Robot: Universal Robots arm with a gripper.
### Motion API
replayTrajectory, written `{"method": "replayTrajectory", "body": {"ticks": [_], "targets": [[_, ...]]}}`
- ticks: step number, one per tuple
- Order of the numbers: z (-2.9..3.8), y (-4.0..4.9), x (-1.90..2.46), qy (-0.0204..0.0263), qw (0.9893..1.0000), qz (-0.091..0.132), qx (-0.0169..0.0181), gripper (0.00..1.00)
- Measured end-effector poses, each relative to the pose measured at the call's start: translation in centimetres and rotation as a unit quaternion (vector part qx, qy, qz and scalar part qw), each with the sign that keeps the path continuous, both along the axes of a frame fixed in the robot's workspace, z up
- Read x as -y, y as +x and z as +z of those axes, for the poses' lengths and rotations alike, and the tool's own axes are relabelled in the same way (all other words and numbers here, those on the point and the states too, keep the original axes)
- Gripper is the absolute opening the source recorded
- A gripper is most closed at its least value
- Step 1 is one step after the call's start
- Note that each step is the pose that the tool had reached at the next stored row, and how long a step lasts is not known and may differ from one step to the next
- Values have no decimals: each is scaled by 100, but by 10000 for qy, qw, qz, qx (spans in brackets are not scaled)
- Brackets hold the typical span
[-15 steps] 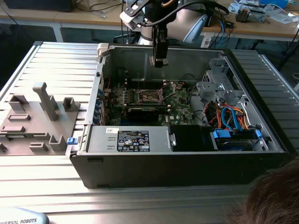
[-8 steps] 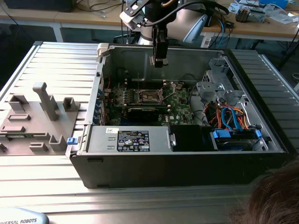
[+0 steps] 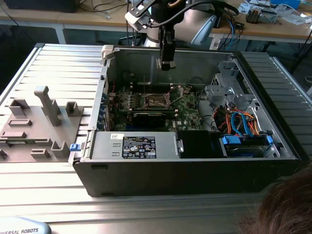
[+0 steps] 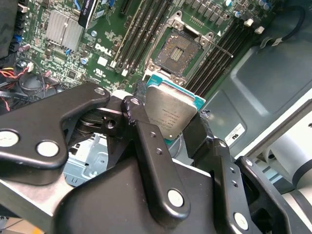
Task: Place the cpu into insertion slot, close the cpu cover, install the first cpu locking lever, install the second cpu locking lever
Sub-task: 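Place the cpu into insertion slot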
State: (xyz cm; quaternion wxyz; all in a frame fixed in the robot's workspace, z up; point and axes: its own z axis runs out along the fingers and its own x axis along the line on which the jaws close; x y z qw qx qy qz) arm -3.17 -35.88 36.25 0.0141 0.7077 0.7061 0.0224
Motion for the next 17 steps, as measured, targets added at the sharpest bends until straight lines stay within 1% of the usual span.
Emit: {"method": "replayTrajectory", "body": {"ticks": [17], "targets": [[0,0,0,0,10000,-62,0,54]]}}
